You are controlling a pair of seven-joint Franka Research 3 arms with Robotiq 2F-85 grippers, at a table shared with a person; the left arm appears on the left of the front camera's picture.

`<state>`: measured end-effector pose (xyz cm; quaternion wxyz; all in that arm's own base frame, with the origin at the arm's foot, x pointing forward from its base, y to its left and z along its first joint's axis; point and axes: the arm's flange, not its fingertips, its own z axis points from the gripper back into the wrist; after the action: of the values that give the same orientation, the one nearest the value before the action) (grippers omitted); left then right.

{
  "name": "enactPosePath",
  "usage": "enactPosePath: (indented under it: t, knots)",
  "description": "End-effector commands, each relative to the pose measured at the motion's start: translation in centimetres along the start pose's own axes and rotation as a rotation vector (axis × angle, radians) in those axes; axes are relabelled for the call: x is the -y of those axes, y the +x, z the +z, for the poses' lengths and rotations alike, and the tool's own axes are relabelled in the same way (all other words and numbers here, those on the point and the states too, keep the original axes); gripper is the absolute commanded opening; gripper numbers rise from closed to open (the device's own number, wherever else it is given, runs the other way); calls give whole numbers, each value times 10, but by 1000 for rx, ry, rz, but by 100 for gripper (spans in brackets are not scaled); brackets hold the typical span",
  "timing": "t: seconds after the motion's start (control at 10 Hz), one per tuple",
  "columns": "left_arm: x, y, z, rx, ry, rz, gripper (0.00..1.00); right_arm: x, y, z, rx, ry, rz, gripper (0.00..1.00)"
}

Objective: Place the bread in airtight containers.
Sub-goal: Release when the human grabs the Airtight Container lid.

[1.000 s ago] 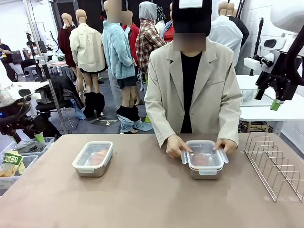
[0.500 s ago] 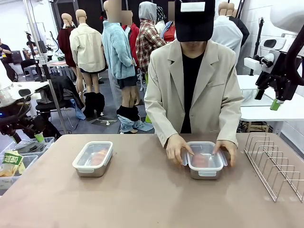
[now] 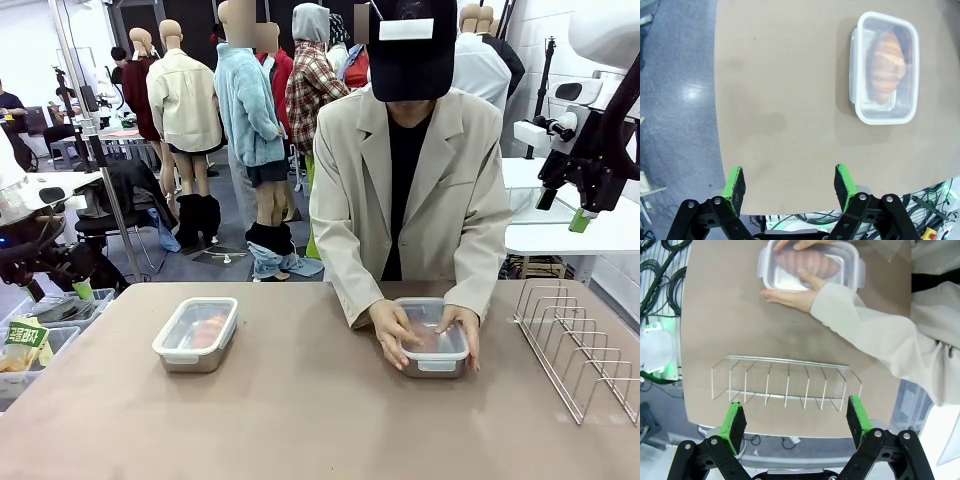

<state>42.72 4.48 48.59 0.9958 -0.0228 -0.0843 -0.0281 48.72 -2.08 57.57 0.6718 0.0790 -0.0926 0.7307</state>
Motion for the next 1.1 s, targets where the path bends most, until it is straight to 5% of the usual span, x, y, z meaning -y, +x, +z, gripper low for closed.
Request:
enactPosePath:
  t: [0.0,1.0]
  knots:
    - [0,1,0,9,1,12,92,-3,0,-1,13,6,7,100]
    - [0,1,0,9,1,12,92,-3,0,-1,13,6,7,100]
